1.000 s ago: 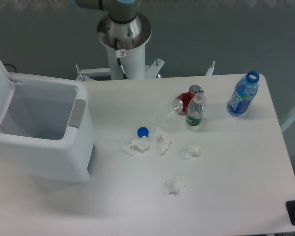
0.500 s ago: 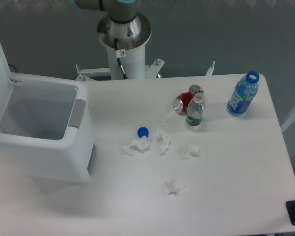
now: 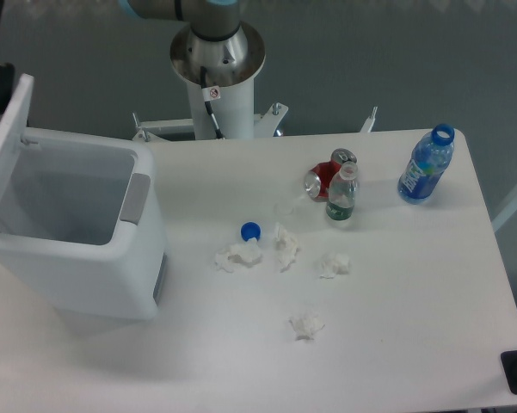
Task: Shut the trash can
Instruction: 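Push the white lid forward and down over the can opening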
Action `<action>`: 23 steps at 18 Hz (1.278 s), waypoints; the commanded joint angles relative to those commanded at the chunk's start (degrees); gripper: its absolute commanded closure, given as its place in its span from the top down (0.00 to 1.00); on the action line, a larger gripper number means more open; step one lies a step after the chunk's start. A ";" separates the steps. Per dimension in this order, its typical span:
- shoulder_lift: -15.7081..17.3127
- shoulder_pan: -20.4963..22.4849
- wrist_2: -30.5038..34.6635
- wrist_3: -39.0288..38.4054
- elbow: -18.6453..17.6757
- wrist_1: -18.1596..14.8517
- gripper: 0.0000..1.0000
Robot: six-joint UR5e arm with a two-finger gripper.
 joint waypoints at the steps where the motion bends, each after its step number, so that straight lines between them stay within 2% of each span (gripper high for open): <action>1: -0.09 0.27 0.27 0.09 -0.09 0.09 1.00; 23: -0.26 6.51 2.03 2.72 -1.76 -0.09 1.00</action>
